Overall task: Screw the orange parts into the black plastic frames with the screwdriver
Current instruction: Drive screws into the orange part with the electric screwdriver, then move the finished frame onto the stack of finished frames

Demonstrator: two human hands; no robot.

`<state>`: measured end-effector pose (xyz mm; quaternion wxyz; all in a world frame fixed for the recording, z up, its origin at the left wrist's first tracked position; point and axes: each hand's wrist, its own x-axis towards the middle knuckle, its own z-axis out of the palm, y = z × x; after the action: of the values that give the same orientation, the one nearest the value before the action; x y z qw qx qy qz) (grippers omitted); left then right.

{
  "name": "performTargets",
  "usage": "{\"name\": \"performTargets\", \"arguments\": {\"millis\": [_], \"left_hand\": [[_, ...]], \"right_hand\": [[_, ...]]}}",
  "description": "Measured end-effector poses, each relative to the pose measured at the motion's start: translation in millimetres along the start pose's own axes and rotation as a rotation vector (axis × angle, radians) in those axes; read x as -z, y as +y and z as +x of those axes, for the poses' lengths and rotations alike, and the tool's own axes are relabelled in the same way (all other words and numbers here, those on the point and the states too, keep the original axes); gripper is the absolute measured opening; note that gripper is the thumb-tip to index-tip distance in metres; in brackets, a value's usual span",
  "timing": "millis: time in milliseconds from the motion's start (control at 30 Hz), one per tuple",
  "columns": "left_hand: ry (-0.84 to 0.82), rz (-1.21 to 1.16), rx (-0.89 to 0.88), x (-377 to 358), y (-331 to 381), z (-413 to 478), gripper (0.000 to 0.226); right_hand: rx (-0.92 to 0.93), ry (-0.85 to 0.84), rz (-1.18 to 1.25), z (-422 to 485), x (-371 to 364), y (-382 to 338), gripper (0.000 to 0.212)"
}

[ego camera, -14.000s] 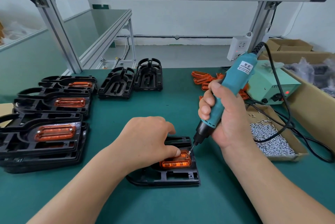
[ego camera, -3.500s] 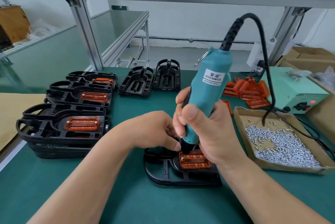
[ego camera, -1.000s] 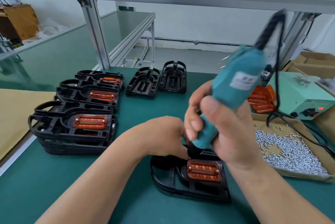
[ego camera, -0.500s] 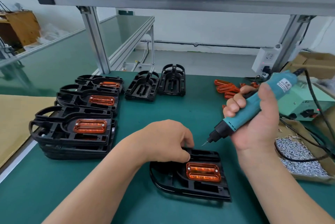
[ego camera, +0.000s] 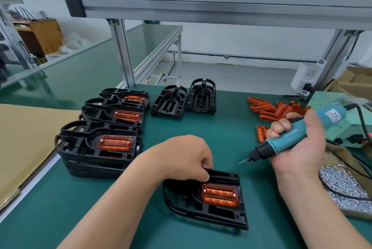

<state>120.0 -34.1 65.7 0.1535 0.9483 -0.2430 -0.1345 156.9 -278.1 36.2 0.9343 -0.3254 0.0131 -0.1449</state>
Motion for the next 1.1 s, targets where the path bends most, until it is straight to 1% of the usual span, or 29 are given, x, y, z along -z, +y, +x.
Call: {"name": "performTargets", "arguments": {"millis": [133, 200, 300, 433, 600, 667, 767, 933, 1100], "left_hand": [[0.068, 0.018, 0.022, 13.7, -6.9, -8.4, 0.013], [0.119, 0.028, 0.064, 28.8, -13.5, -15.2, 0.017], [0.189, 0.078, 0.124, 55.0, -25.3, -25.9, 0.016], [0.320, 0.122, 0.260, 89.3, -49.0, -38.2, 0.009], [0.419, 0.276, 0.453, 129.7, -96.5, -43.0, 0.018], [0.420, 0.356, 0.515, 140.7, -115.4, -41.2, 0.020], [0.380, 0.474, 0.566, 149.1, -136.4, -36.6, 0.023], [0.298, 0.536, 0.605, 151.8, -156.6, -35.6, 0.027], [0.240, 0.528, 0.656, 143.7, -165.9, -40.3, 0.030]], "right_hand": [[0.003, 0.017, -0.001, -1.0, -1.7, 0.6, 0.034], [0.007, 0.020, 0.001, -0.9, -1.5, 0.1, 0.033], [0.007, 0.040, -0.001, -1.1, -1.9, 0.0, 0.033], [0.010, 0.042, -0.011, -0.6, -1.4, 0.2, 0.031], [-0.003, 0.037, -0.018, 0.1, -1.3, 1.1, 0.031], [-0.012, 0.038, -0.019, 0.4, -1.6, 2.1, 0.030], [-0.013, 0.034, -0.028, 0.8, -1.7, 3.0, 0.030], [-0.020, 0.023, -0.037, 1.2, -1.2, 4.6, 0.030], [-0.032, 0.014, -0.044, 1.2, -1.9, 4.0, 0.032]]}}
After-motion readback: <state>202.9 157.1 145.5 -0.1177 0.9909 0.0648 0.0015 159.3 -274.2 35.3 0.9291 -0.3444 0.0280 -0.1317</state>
